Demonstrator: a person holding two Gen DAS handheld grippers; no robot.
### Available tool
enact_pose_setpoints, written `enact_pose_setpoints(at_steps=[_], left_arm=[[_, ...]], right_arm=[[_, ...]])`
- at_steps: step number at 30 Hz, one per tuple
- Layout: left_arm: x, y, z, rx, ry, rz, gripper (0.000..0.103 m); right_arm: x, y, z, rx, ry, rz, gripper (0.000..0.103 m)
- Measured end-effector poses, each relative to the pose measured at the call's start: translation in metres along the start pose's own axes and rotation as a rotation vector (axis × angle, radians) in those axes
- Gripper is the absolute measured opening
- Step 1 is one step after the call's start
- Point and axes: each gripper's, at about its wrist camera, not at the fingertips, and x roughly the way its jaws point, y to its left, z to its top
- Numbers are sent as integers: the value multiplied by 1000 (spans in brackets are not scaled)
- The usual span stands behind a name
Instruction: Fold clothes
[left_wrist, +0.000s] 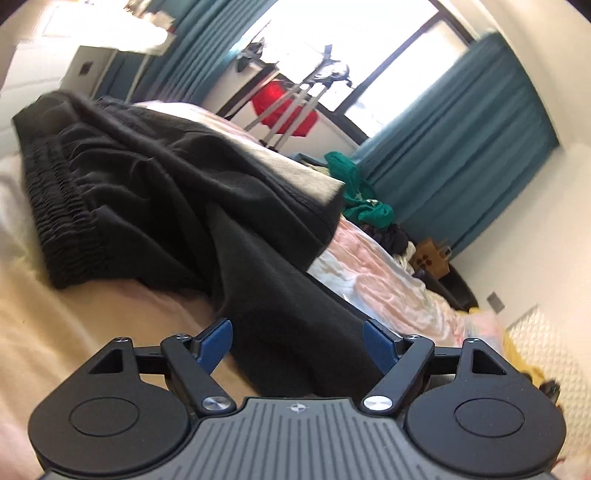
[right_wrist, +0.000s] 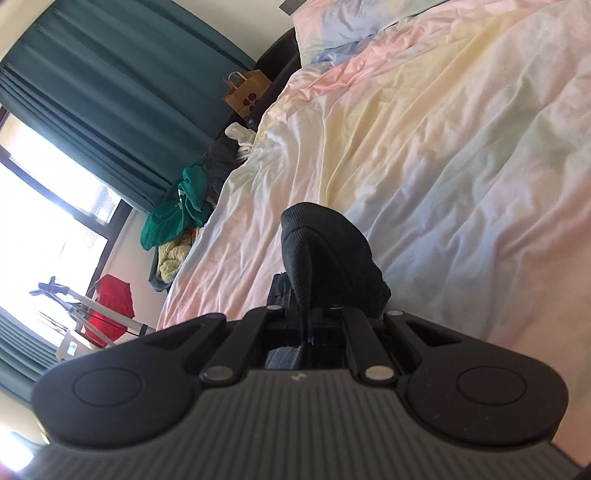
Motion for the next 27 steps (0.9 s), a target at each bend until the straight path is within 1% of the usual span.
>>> enact_pose_setpoints(at_steps=[2, 4, 6, 10, 12, 13, 14, 15, 16, 18, 20, 23, 26, 27], left_arm=[[8, 29, 10, -193, 2, 26, 83], [21, 62, 14, -409, 5, 31, 83], [34, 86, 16, -560, 8, 21, 83], [52, 111, 27, -695, -35, 41, 82], [52, 116, 32, -726, -91, 52, 78], [51, 119, 35, -741, -113, 62, 66], [52, 123, 36, -761, -114, 87, 47], [53, 129, 37, -792, -104, 109, 35], [53, 134, 37, -821, -91, 122, 21], [50, 137, 41, -826, -73, 110, 17], [40, 122, 54, -718, -69, 133, 8], [10, 94, 78, -571, -101, 132, 5], [-29, 76, 108, -481, -155, 147, 4], [-44, 73, 118, -469, -176, 162, 4]], right_arm=[[1, 0, 2, -3, -17, 15, 5], [2, 2, 3, -16, -34, 29, 5], [4, 2, 5, -9, -51, 43, 5], [8, 1, 8, 16, -74, 46, 5], [11, -1, 9, 21, -70, 42, 5], [13, -4, 9, 27, -67, 39, 5], [15, -5, 10, 27, -67, 33, 5], [16, -7, 9, 28, -67, 25, 5], [18, -9, 9, 29, -67, 17, 5], [21, -11, 8, 29, -66, 1, 5], [22, -13, 8, 28, -65, -5, 5], [20, -16, 10, 40, -74, 0, 6], [19, -24, 13, 65, -83, -12, 5], [19, -27, 14, 73, -85, -18, 5]])
